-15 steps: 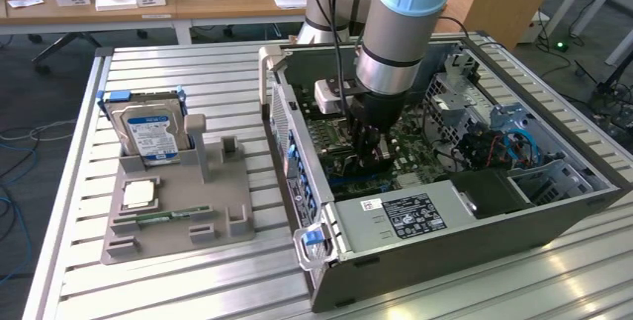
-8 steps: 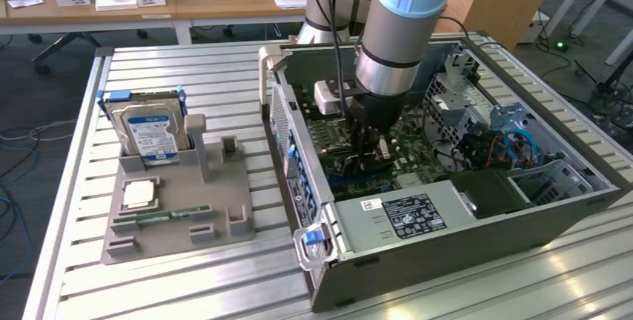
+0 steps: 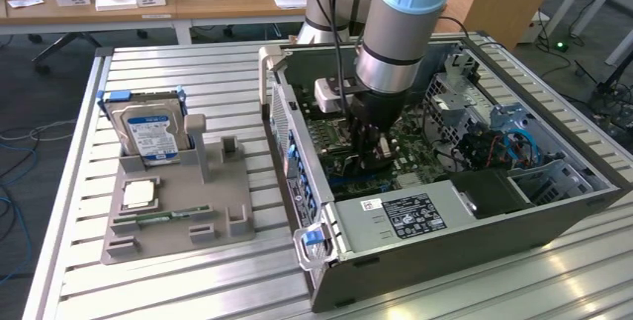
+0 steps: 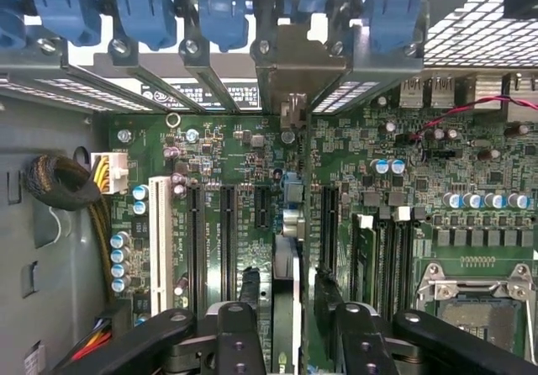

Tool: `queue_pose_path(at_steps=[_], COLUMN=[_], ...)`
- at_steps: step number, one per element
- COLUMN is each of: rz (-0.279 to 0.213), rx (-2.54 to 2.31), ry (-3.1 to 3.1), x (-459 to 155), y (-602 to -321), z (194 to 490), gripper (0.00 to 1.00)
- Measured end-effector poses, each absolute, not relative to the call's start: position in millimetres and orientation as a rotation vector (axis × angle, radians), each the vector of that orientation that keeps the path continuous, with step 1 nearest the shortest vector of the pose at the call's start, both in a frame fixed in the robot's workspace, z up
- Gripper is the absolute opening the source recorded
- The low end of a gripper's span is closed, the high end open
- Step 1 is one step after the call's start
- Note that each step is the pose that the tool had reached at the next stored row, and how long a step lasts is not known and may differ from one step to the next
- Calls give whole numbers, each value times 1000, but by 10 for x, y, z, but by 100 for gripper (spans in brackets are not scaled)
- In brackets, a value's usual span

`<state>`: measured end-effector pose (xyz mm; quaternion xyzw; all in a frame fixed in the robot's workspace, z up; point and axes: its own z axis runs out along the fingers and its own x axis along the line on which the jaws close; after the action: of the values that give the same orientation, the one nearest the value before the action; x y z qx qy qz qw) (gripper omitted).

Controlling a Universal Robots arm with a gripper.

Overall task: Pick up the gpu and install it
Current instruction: 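Insert the gpu into the slot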

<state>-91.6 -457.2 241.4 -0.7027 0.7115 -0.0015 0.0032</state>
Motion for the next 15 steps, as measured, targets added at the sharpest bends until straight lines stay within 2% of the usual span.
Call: queue_pose_path(at_steps=[15], rz=[-5], rx=[-2203], ry=[2231], x=[-916], y=[-4572], z=[2466], gripper=[40])
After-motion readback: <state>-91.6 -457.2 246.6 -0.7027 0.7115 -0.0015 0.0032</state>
